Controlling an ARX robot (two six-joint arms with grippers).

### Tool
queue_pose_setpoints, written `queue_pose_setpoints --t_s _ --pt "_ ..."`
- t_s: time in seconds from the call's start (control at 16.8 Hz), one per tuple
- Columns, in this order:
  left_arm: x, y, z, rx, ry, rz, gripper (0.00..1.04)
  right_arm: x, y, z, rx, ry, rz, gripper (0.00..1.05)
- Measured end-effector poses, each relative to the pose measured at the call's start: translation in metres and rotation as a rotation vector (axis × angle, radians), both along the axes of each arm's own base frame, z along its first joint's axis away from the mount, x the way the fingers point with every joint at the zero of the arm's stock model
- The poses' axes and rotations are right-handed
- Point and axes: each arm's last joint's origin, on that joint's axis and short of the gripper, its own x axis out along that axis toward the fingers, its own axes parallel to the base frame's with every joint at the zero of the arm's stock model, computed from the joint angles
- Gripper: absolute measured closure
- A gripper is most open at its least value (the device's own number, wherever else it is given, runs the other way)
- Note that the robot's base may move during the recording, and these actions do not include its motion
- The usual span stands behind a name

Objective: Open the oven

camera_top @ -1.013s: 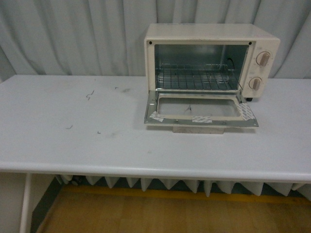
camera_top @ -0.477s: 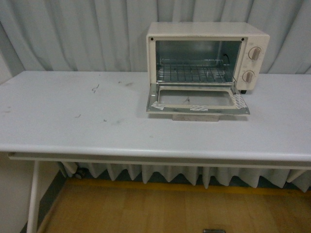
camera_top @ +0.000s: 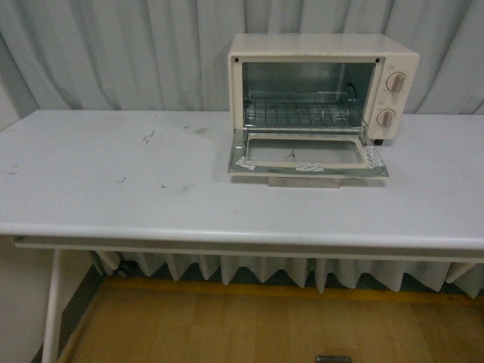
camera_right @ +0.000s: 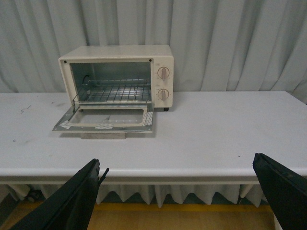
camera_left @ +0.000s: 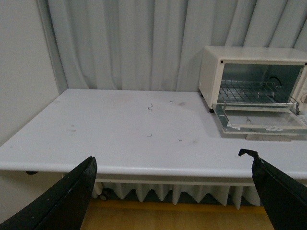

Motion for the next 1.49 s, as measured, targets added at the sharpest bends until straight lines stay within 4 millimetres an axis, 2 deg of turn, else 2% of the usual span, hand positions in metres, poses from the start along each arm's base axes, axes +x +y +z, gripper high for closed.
queue_pose_setpoints --t_s 1.49 --pt "0.0000 0.0000 -0.0001 0.002 0.001 0.000 0.07 0.0000 0.0000 -0.0001 0.000 0.001 0.000 0.06"
